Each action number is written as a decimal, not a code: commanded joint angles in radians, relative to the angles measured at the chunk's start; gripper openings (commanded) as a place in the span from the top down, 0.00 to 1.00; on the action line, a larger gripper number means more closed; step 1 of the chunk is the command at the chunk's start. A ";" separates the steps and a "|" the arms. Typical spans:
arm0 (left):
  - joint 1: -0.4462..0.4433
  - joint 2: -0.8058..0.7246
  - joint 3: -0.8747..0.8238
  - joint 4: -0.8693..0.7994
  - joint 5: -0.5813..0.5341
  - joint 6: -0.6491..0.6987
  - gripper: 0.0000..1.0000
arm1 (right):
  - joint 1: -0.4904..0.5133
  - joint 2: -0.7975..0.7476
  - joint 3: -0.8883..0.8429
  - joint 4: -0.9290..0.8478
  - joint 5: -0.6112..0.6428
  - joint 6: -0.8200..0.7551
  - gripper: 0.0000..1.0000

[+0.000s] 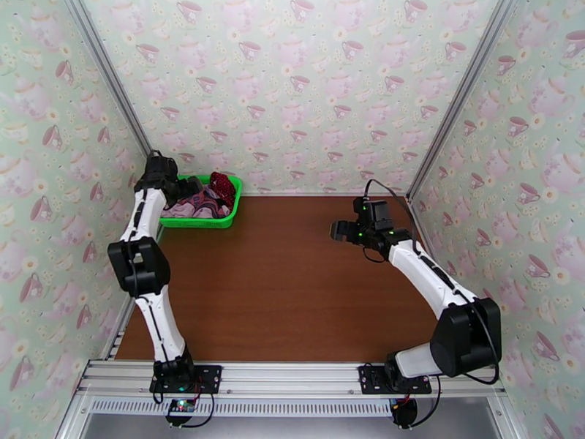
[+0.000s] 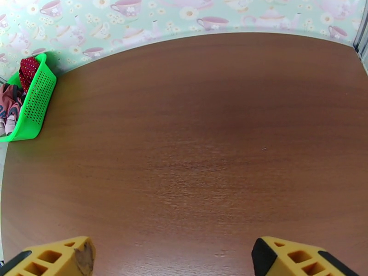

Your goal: Fold and stack the mixed laundry pile

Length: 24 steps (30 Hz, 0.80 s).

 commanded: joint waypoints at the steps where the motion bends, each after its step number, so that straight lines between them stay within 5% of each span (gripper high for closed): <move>1: -0.008 0.078 0.085 0.020 0.002 0.037 0.11 | 0.014 0.015 0.032 -0.014 -0.002 0.009 0.03; 13: -0.034 0.309 0.337 -0.026 -0.095 0.110 0.08 | 0.036 0.077 0.056 -0.007 0.006 0.011 0.02; 17: -0.035 0.330 0.349 -0.007 -0.101 0.110 0.17 | 0.056 0.099 0.077 -0.016 0.017 0.005 0.05; 19: -0.035 0.330 0.348 0.009 -0.097 0.108 0.34 | 0.065 0.106 0.090 -0.022 0.019 0.003 0.07; 21: -0.035 0.327 0.348 0.016 -0.097 0.107 0.64 | 0.071 0.110 0.096 -0.025 0.019 0.003 0.08; 24: -0.034 0.304 0.346 0.020 -0.099 0.105 0.98 | 0.081 0.100 0.101 -0.026 0.021 0.002 0.10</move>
